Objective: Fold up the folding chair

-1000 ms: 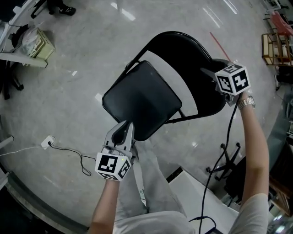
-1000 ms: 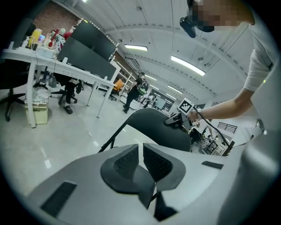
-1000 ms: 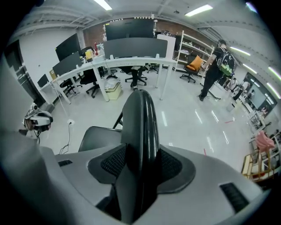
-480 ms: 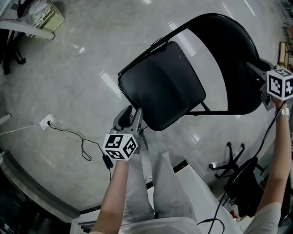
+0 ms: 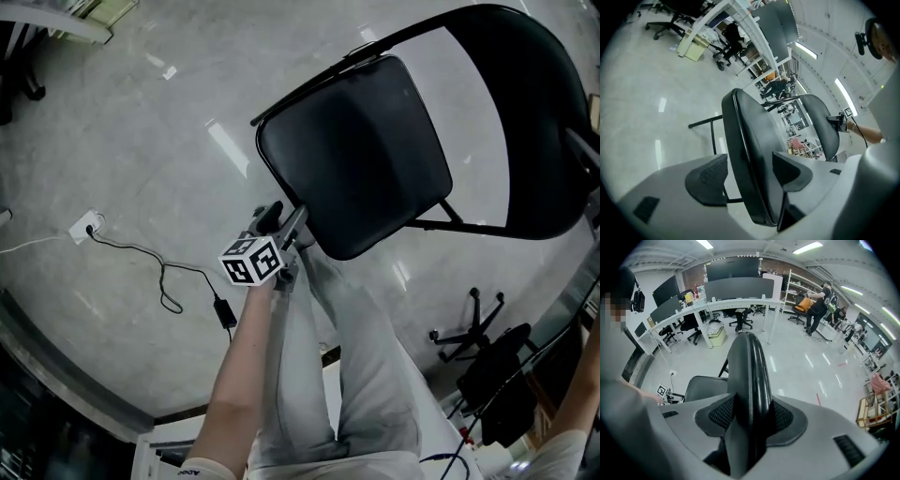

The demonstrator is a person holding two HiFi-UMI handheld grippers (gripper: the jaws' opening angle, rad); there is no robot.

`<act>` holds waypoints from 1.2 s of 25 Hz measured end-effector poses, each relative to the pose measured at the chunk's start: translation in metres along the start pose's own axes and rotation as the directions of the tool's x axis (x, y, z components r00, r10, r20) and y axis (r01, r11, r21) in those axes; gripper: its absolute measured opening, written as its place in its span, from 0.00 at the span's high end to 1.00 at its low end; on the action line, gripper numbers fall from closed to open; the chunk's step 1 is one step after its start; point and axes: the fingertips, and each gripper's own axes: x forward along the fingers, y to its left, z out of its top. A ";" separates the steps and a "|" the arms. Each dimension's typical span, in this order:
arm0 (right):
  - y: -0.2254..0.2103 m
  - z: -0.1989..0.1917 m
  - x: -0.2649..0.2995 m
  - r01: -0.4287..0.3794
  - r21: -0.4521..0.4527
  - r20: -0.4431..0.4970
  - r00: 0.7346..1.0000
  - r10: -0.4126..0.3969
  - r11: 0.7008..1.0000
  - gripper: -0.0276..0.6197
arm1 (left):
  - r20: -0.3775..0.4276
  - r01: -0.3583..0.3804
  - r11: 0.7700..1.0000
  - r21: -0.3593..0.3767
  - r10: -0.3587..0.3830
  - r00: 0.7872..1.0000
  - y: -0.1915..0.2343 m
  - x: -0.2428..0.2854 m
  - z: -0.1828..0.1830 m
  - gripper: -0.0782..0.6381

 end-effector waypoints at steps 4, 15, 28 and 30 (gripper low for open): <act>0.001 0.000 0.001 -0.002 0.004 0.000 1.000 0.002 1.000 0.66 | -0.011 0.103 0.993 -0.062 -0.104 0.995 0.005 0.026 -0.016 0.44; 0.002 -0.001 0.006 -0.006 0.022 0.000 1.000 0.006 1.000 0.66 | -0.054 0.341 0.934 -0.108 -0.348 0.936 -0.014 0.059 -0.027 0.42; -0.001 0.011 -0.015 -0.005 -0.038 -0.015 1.000 0.005 0.999 0.66 | -0.167 0.239 0.940 -0.244 -0.283 0.944 -0.048 0.049 -0.044 0.44; -0.001 0.015 -0.021 -0.004 -0.047 -0.019 1.000 0.003 0.999 0.66 | -0.182 0.235 0.943 -0.235 -0.280 0.943 -0.059 0.046 -0.047 0.45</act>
